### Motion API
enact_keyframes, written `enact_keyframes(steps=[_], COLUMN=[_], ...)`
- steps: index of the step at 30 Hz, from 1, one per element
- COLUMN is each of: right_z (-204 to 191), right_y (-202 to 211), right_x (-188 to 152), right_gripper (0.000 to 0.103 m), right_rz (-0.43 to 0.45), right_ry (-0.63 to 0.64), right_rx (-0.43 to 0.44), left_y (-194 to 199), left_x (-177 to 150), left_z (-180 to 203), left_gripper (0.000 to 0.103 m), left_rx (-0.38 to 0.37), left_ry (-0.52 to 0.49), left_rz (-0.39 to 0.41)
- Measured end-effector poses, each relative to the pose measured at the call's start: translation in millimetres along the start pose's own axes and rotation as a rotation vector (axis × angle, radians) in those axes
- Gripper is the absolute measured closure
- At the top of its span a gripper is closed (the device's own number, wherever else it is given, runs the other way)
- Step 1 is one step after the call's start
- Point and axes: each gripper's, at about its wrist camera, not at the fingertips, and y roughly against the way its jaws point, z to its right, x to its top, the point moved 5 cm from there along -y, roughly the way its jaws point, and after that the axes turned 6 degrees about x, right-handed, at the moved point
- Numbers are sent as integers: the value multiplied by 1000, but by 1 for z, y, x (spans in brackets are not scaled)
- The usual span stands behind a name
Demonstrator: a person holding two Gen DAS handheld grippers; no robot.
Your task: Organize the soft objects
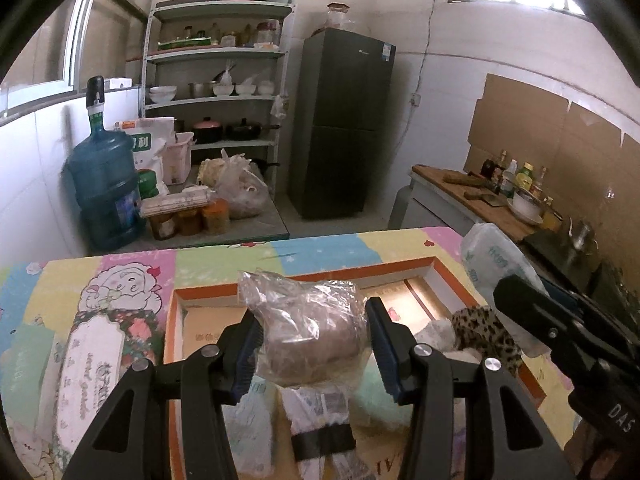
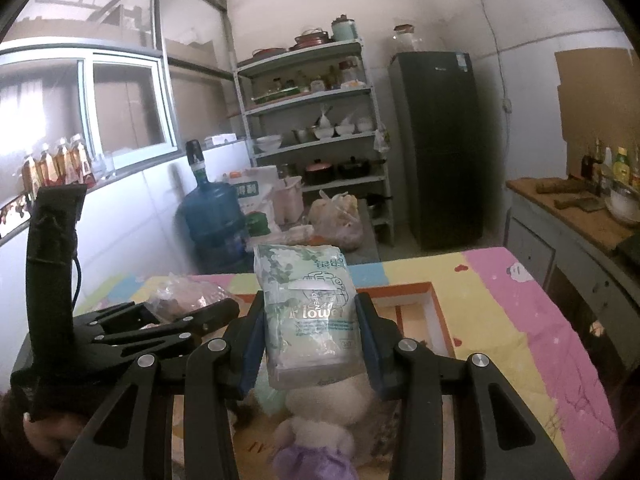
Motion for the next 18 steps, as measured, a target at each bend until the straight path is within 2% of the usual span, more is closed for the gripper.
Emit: enact_keyframes(steps=[11, 18], right_z=[16, 23], right_y=[-21, -48], right_x=[22, 17], right_gripper=[59, 59], right_rz=[-25, -102], right_ry=[12, 11], right_rx=[-25, -37], left_y=[-26, -47], left_x=[10, 9], left_z=[0, -4], left_gripper=[52, 52], left_rx=[1, -17], left_ry=[26, 49], left_rz=[-34, -106])
